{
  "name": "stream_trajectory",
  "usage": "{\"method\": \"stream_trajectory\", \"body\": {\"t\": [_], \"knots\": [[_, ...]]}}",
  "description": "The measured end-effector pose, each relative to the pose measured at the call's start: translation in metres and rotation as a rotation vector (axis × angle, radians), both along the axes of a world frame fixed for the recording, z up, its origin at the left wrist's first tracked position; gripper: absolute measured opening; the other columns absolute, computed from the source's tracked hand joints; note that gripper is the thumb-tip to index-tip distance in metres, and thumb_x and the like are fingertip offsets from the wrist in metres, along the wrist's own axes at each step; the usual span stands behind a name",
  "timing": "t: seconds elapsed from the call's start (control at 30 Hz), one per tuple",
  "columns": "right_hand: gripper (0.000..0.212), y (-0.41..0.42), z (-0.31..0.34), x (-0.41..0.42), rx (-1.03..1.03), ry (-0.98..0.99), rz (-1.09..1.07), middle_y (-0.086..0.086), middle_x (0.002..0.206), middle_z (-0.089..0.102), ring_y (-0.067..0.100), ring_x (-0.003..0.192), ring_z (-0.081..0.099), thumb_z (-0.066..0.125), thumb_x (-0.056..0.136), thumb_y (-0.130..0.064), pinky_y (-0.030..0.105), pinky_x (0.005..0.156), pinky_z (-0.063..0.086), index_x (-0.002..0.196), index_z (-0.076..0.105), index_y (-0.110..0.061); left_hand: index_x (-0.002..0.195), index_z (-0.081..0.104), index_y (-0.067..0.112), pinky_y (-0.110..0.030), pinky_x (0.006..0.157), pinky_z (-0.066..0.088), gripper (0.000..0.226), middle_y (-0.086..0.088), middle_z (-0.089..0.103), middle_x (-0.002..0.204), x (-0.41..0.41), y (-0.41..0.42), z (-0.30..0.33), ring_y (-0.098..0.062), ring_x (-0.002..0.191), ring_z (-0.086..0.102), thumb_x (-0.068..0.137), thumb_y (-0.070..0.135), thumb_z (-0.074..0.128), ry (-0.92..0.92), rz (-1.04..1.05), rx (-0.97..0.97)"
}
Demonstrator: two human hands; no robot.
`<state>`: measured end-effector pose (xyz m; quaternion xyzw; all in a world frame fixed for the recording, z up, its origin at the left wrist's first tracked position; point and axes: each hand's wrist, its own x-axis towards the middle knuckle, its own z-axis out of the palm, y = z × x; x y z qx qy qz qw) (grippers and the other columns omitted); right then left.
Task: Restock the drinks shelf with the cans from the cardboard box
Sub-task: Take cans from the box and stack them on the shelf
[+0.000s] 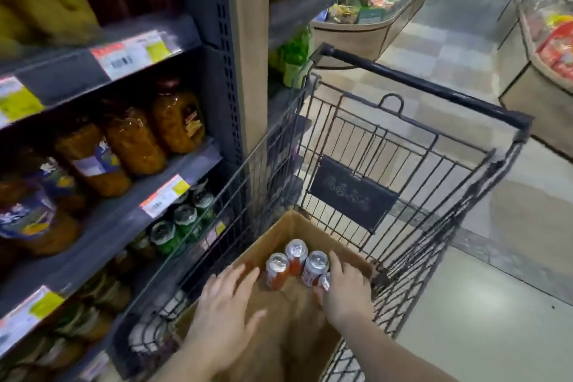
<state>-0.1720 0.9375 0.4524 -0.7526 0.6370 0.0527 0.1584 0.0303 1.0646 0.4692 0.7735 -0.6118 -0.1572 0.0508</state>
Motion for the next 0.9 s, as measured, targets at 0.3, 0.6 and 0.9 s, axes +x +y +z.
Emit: {"method": "stream_trajectory", "body": {"t": [0.3,0.6,0.9], "knots": [[0.071,-0.039,-0.091,0.015,0.060,0.225,-0.127,0.005,0.145,0.047,0.031,0.143,0.026,0.044,0.093,-0.052,0.056,0.118,-0.002,0.154,0.017,-0.027,0.152,0.002,0.043,-0.039,0.121,0.005,0.079,0.015,0.007,0.161,0.015,-0.038,-0.084,-0.013,0.148,0.002,0.087,0.071,0.038,0.114,0.005,0.070],[0.057,-0.043,-0.130,0.005,0.077,0.348,-0.149,0.002,0.135,0.055,0.026,0.135,0.036,0.040,0.097,-0.032,0.056,0.116,-0.006,0.151,0.025,-0.021,0.152,0.007,0.041,-0.031,0.116,0.001,0.077,0.014,0.013,0.161,0.008,-0.051,-0.125,-0.011,0.148,0.005,0.088,0.067,0.041,0.172,-0.019,0.057],[0.031,-0.042,-0.103,0.005,0.061,0.327,-0.112,-0.006,0.117,0.061,0.020,0.122,0.047,0.053,0.090,-0.046,0.056,0.117,0.002,0.116,0.047,-0.030,0.154,0.008,0.035,-0.033,0.119,0.004,0.077,0.009,0.016,0.161,0.006,-0.068,-0.131,-0.014,0.148,0.007,0.090,0.064,0.041,0.204,-0.001,0.042]]}}
